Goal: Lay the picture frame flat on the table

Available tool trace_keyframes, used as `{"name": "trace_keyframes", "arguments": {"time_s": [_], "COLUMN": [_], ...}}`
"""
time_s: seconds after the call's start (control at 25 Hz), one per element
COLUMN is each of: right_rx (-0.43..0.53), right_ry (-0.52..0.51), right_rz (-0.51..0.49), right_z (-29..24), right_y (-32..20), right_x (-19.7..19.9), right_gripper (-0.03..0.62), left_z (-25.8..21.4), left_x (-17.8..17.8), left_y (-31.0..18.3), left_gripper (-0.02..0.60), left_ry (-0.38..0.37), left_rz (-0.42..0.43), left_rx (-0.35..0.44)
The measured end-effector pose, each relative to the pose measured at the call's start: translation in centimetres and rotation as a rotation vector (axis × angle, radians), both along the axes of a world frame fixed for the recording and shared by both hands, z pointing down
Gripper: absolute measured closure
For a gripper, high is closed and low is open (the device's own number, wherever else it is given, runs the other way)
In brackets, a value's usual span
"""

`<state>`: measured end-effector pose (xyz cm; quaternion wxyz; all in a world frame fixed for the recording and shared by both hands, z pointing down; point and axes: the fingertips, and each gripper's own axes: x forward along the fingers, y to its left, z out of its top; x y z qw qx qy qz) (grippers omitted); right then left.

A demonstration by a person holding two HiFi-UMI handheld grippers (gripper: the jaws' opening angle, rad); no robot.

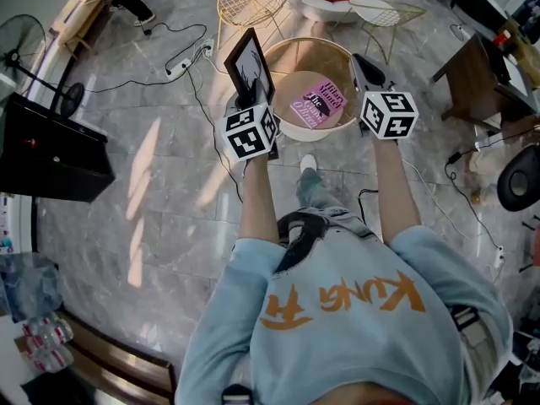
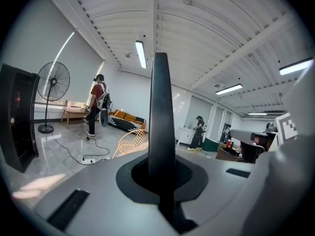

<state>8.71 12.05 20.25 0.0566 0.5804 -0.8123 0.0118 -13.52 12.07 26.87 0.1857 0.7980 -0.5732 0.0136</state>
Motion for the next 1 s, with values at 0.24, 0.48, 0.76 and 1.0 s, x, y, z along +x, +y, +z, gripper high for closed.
{"name": "trace_keyframes", "arguments": {"time_s": [0.24, 0.48, 0.76, 1.0], "right_rx": [-0.036, -0.105, -0.162, -0.162], "right_ry": [-0.016, -0.052, -0.108, -0.147], "right_rz": [-0.039, -0.04, -0.028, 0.035], "right_z": [1.5, 3.9, 7.7, 8.5], "right_y": [-6.1, -13.1, -21.3, -27.0], "right_x": [-0.7, 1.4, 4.5, 9.8], "right_gripper": [0.597, 0.597, 0.597, 0.597], "left_z": [1.4, 4.1, 7.5, 8.3], "left_x": [-0.1, 2.5, 6.3, 11.0], "left_y": [-4.6, -10.0, -16.7, -22.6], "left_gripper": [0.555, 0.555, 0.555, 0.555], "left_ry": [-0.008, -0.035, -0.079, -0.103], "left_rz": [-0.038, -0.019, 0.01, 0.077], "left_rx": [-0.048, -0.133, -0.21, -0.233]}}
